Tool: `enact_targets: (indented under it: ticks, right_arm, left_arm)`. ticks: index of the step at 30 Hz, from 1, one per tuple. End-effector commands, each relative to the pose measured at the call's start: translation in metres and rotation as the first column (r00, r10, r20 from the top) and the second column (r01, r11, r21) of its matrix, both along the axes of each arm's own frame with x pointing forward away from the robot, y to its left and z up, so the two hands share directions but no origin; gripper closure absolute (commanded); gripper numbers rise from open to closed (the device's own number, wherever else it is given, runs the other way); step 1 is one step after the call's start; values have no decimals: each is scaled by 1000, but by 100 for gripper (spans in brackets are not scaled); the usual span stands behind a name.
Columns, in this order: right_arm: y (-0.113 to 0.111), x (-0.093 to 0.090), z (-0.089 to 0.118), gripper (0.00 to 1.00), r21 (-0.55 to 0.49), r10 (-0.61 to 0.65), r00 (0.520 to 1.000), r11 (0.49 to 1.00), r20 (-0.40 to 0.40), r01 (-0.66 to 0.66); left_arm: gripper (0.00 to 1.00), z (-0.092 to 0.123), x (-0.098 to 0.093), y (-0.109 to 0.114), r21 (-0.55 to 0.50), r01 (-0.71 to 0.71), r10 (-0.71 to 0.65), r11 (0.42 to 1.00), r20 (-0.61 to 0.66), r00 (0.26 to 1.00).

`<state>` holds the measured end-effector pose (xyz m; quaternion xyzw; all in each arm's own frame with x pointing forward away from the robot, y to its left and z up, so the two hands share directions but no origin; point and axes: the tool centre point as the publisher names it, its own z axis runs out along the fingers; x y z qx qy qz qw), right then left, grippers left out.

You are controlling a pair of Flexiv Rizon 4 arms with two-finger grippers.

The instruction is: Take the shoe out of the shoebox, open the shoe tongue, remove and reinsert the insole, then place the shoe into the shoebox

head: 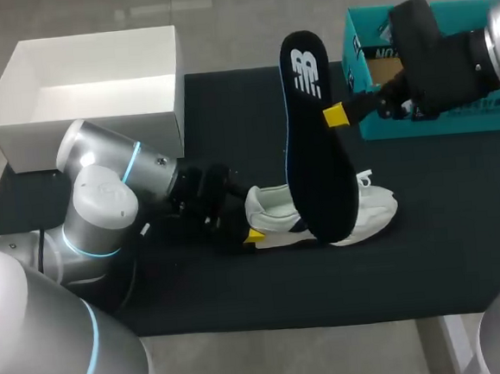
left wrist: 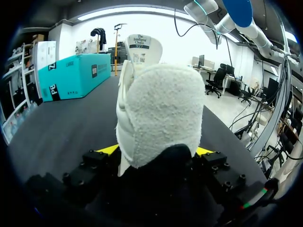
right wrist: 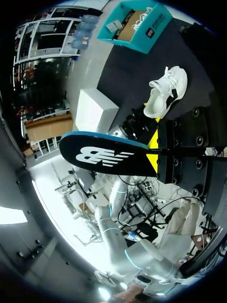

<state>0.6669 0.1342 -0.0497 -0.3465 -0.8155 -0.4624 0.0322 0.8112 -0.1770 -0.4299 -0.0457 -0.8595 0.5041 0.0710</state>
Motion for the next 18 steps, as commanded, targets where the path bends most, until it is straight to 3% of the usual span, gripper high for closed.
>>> enact_targets:
  ticks: [1,18]
  right_arm:
    - [-5,-14,-11,100,12,-17,1000,1000,-9,17]
    - [-5,-39,-19,100,6,-61,995,998,-78,62]
  left_arm:
    - [100,-1,0,-1,1,1,-1,1000,0,1000]
    - [100,-1,0,-1,1,1,-1,1000,0,1000]
